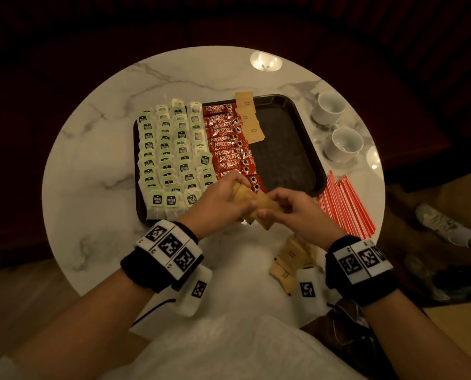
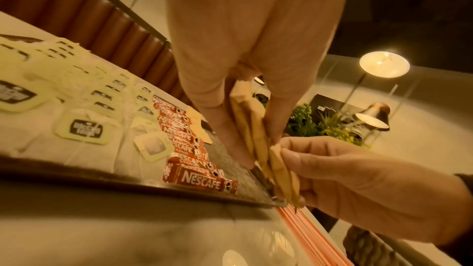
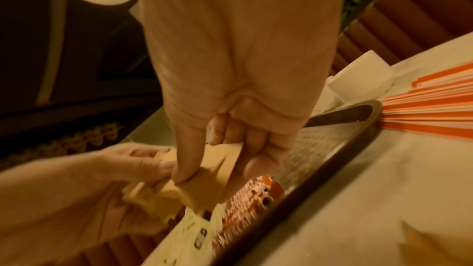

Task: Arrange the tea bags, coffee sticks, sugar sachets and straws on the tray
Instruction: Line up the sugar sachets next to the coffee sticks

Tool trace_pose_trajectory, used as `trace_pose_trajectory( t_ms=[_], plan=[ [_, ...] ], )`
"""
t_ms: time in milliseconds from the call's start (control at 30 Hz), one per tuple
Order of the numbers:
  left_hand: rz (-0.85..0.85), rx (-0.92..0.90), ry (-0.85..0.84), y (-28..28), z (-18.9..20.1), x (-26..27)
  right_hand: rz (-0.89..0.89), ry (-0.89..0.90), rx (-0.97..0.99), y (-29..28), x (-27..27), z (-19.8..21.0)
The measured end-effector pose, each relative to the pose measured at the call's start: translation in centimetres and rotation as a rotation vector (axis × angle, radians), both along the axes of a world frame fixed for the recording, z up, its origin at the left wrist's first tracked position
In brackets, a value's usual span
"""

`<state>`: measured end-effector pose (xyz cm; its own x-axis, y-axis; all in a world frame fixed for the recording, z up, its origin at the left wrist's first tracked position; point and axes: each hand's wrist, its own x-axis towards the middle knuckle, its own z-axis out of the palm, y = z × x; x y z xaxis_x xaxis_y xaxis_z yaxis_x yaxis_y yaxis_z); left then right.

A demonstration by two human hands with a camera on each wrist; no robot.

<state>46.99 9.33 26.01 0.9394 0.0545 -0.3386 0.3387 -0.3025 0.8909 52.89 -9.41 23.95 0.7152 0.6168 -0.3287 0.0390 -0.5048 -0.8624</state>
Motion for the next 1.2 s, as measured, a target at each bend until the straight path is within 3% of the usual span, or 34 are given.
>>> trace_pose_trajectory(
  t_ms=[167,400,533,700,867,1200],
  plan=[
    [0.196,-0.297,0.078,0.4,0.5,0.1,-0.071,0.038,0.108,0.2,1.1,1.1],
    [0.447,-0.55,0.086,0.8,1.0,0.3,-0.285,0.081,0.317,0.0,2.3,1.9],
    [0.434,-0.526,0.107,0.4,1.4,0.5,-0.269,-0.045,0.44,0.8,1.9,2.0],
    [0.339,-0.602,0.152,-0.2,1.9,0.8,-0.197,-0.035,0.499,1.0,1.8,1.5],
    [0.21,-0.581,0.039,-0.3,1.7,0.5,-0.185,-0.056,0.517,1.0,1.9,1.9],
    [0.266,-0.567,-0.075,0.2,1.2,0.5,-0.33,0.066,0.493,1.8,1.3,3.0]
  ],
)
